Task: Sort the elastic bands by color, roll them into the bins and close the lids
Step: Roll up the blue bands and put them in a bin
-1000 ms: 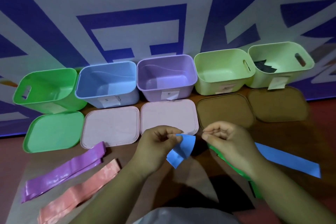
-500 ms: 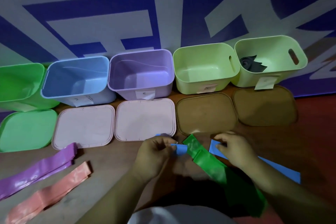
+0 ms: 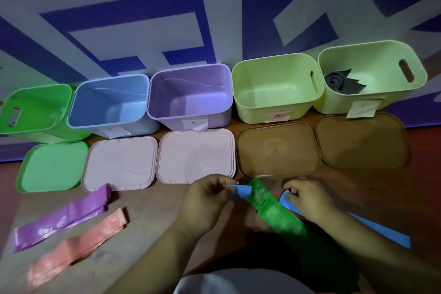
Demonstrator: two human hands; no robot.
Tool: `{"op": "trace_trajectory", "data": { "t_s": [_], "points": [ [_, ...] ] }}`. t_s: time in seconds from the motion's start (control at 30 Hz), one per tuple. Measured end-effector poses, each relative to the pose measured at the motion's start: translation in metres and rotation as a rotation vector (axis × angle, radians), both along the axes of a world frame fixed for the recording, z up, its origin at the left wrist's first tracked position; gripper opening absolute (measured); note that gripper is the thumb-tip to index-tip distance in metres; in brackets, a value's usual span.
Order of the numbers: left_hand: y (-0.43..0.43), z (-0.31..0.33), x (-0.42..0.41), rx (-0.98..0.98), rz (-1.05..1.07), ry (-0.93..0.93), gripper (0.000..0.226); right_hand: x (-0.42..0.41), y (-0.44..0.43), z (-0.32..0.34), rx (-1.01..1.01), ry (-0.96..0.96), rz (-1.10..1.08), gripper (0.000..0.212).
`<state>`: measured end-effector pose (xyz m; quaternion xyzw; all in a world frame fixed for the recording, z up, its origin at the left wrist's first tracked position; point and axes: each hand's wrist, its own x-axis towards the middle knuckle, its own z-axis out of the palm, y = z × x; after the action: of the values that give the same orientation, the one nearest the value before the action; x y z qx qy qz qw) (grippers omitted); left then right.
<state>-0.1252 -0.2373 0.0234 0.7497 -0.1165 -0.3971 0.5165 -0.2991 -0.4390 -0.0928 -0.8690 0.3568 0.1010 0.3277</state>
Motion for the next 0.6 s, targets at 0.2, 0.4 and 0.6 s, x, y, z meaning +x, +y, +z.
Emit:
{"op": "trace_trajectory", "data": {
  "t_s": [0.2,0.4,0.6],
  "points": [
    [0.016,0.014,0.008,-0.049,-0.022,-0.043,0.034,-0.004,0.007,0.03,-0.02,-0.08,0.051,0.015],
    [0.036,0.036,0.017,-0.127,0.046,-0.027,0.022,0.004,0.029,0.105,0.033,-0.111,0.066,0.014],
    [0.069,0.064,0.035,-0.177,0.093,-0.092,0.01,0.036,0.065,0.202,-0.081,-0.354,0.08,0.015]
  ]
}}
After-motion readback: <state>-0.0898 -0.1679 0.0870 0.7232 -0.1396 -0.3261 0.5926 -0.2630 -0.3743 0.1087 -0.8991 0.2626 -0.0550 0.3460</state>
